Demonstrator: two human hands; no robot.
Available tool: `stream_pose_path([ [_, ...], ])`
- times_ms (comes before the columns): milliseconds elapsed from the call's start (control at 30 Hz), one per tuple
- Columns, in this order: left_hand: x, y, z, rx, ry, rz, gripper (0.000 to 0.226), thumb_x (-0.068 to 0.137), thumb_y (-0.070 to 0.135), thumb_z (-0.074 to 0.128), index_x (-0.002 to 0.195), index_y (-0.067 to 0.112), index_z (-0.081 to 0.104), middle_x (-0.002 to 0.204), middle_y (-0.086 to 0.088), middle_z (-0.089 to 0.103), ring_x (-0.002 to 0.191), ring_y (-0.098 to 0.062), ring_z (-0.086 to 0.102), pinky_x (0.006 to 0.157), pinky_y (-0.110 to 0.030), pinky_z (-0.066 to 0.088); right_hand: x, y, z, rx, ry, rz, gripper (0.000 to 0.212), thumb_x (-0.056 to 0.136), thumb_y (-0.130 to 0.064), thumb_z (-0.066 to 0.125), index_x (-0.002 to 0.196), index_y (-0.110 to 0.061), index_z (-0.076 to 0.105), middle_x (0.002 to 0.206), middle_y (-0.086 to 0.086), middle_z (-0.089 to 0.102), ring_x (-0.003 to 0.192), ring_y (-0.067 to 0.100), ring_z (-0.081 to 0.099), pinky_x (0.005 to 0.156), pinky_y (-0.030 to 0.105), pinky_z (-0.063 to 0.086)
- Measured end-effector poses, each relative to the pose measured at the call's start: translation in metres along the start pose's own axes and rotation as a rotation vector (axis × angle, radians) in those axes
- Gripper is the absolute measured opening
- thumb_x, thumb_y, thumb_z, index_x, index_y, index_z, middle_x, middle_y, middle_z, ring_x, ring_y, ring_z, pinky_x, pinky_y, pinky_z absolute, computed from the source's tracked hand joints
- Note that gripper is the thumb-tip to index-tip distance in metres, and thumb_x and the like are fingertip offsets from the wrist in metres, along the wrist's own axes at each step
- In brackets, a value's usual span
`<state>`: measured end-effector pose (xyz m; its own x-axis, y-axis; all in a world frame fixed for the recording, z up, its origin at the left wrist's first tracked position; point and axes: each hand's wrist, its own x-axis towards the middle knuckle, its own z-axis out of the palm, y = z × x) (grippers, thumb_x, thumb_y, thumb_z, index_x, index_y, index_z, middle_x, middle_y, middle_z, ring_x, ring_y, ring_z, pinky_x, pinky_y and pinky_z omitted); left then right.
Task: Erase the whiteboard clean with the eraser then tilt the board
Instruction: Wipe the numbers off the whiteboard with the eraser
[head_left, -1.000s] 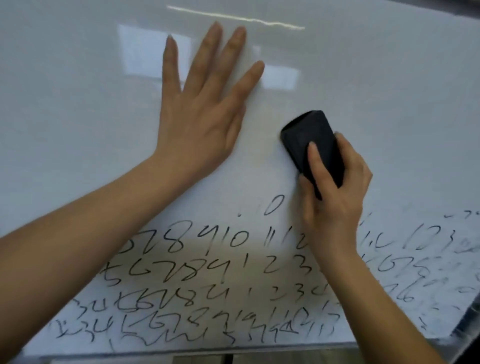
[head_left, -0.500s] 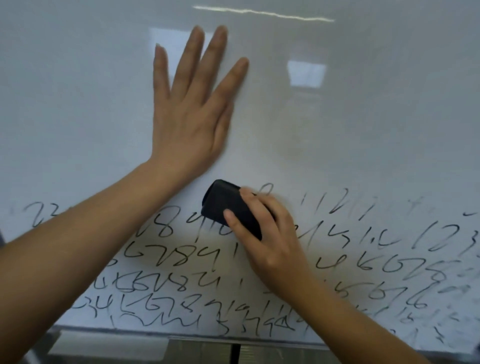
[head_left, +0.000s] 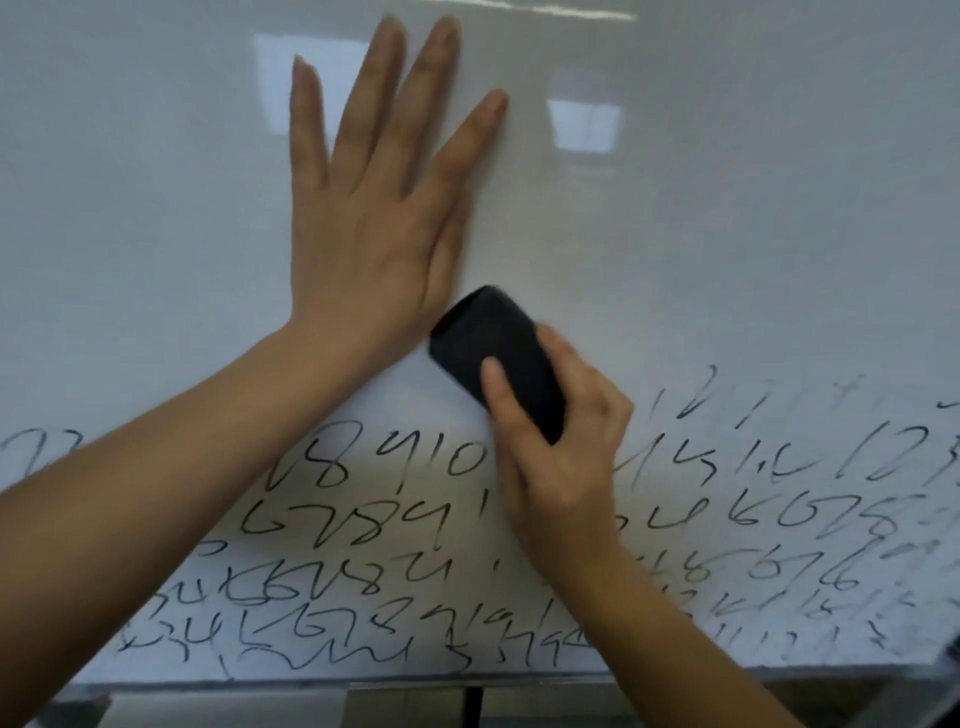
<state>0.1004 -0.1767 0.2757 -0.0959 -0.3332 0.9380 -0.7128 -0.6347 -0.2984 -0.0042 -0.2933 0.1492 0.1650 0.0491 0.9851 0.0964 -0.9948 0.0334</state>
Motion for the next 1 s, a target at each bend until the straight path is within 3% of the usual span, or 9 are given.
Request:
stream_pose_path([
  [200,-0.003,0.0,-0.002,-0.032,0.015,0.039,0.043,0.104,0.017,0.037,0.146,0.009,0.041,0.151,-0.024,0.036,0.139,-0.047,0.03,0.109,-0.07,0.013,-0.025,-0.019,0.017,0.044,-0.054,-0.156,0.04,0.091,-0.003,0.063,0.127,-0.013,0.051,0.136,0.02,0.039,0.116,0.032,0.043,0.102,0.036,0.041],
  [367,-0.007,0.001,0.002,-0.05,0.006,0.107,0.042,0.105,0.019,0.037,0.146,0.01,0.043,0.151,-0.024,0.036,0.139,-0.046,0.031,0.11,-0.067,0.016,0.002,0.012,-0.009,-0.11,0.087,0.153,0.048,0.087,0.0,0.066,0.131,-0.013,0.053,0.133,0.032,0.044,0.11,0.044,0.045,0.103,0.024,0.026],
  [433,-0.009,0.0,0.004,-0.04,0.008,0.107,0.042,0.106,0.02,0.036,0.146,0.011,0.043,0.151,-0.023,0.036,0.139,-0.045,0.031,0.11,-0.067,0.017,0.012,0.023,-0.018,-0.135,0.17,0.259,0.041,0.088,-0.001,0.065,0.128,-0.009,0.056,0.13,0.033,0.045,0.107,0.046,0.046,0.101,0.021,0.026],
  [533,-0.009,-0.002,0.004,-0.059,0.015,0.092,0.043,0.107,0.024,0.034,0.147,0.011,0.042,0.152,-0.022,0.036,0.14,-0.044,0.031,0.11,-0.067,0.016,0.013,0.015,-0.013,-0.131,0.227,0.34,0.042,0.088,-0.001,0.065,0.128,-0.007,0.055,0.131,0.032,0.044,0.109,0.043,0.044,0.099,0.027,0.032],
  [700,-0.008,-0.005,0.002,-0.061,-0.007,0.131,0.049,0.107,0.038,0.03,0.148,0.012,0.04,0.153,-0.02,0.035,0.141,-0.044,0.03,0.109,-0.068,0.015,-0.017,-0.039,0.028,0.035,0.044,0.281,0.042,0.09,-0.017,0.066,0.131,-0.018,0.055,0.133,0.018,0.049,0.113,0.031,0.048,0.098,0.038,0.043],
  [833,-0.01,-0.005,0.004,-0.042,0.006,0.149,0.05,0.107,0.04,0.031,0.148,0.012,0.039,0.153,-0.02,0.034,0.141,-0.043,0.029,0.11,-0.067,0.014,-0.036,-0.045,0.034,0.009,0.025,-0.015,0.046,0.085,0.0,0.068,0.128,-0.016,0.059,0.136,0.018,0.04,0.114,0.03,0.043,0.095,0.035,0.045],
  [1000,-0.009,-0.003,0.006,-0.019,0.026,0.17,0.049,0.106,0.036,0.034,0.15,0.012,0.035,0.154,-0.02,0.032,0.141,-0.044,0.028,0.109,-0.068,0.014,-0.022,0.014,-0.009,-0.12,0.066,0.146,0.052,0.086,-0.001,0.067,0.132,-0.018,0.05,0.138,0.024,0.039,0.113,0.041,0.042,0.101,0.035,0.034],
])
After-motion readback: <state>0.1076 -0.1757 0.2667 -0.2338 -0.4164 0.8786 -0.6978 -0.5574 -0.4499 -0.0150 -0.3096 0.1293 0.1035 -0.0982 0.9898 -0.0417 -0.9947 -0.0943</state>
